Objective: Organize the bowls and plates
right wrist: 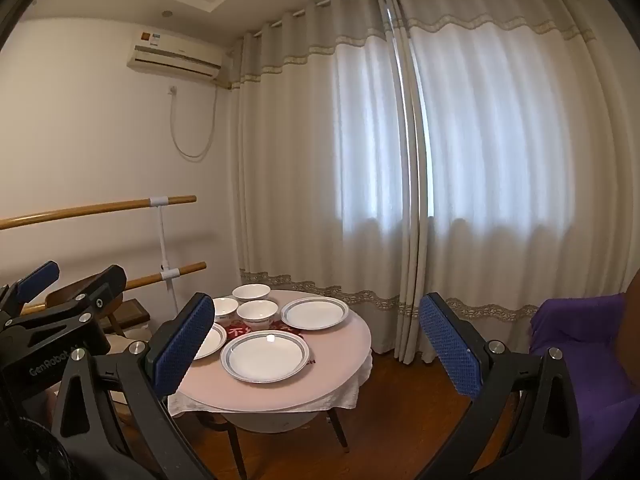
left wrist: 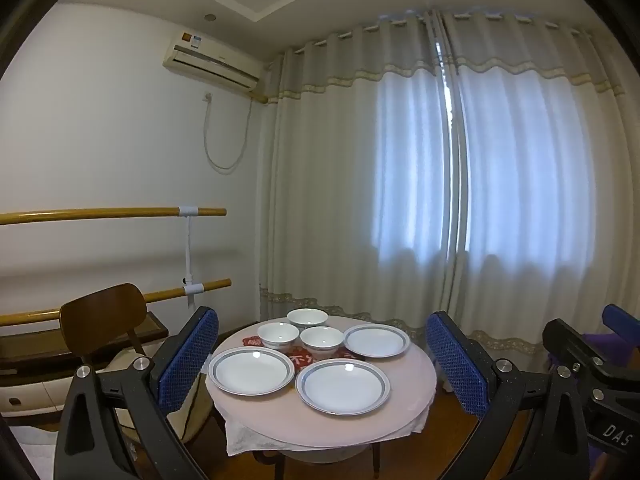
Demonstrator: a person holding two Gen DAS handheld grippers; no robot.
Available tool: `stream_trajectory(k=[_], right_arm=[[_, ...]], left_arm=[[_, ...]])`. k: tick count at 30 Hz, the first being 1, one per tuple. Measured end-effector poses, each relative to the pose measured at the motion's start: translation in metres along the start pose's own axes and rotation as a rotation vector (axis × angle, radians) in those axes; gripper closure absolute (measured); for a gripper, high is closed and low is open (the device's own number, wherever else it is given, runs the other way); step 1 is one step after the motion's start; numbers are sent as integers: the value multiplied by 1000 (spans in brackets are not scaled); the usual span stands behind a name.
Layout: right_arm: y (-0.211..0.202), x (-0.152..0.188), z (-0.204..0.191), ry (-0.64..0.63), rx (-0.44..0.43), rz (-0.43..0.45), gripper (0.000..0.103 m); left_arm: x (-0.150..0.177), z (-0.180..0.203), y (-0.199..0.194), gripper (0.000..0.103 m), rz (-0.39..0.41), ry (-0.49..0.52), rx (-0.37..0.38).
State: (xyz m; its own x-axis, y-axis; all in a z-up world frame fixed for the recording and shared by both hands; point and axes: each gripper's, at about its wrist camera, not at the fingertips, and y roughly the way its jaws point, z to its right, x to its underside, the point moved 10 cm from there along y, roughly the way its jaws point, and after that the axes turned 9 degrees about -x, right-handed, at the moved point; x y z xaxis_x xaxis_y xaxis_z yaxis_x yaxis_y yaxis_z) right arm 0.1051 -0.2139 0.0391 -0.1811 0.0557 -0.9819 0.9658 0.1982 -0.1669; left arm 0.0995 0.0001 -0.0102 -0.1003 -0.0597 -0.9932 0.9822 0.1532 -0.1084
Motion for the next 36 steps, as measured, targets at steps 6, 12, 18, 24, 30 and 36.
stream_trajectory(k=[6, 12, 18, 24, 30, 36], right_arm=[[-2, 0, 0, -3, -6, 12, 0], [1, -2, -2, 0, -11, 1, 0], [3, -2, 1, 2, -10, 1, 0], [3, 2, 1, 4, -11, 3, 0], [3, 2, 1, 4, -10, 2, 0], [2, 2, 2, 5, -11, 1, 0]], left_arm=[[-4, 1, -2, 1, -3, 7, -1], [-1, 0, -2, 1, -4, 15, 4], [-1, -1, -2, 1, -5, 16, 5], [0, 0, -2, 1, -6, 18, 3], [0, 1, -2, 1, -3, 20, 6], [0, 1, -2, 1, -1, 21, 7]])
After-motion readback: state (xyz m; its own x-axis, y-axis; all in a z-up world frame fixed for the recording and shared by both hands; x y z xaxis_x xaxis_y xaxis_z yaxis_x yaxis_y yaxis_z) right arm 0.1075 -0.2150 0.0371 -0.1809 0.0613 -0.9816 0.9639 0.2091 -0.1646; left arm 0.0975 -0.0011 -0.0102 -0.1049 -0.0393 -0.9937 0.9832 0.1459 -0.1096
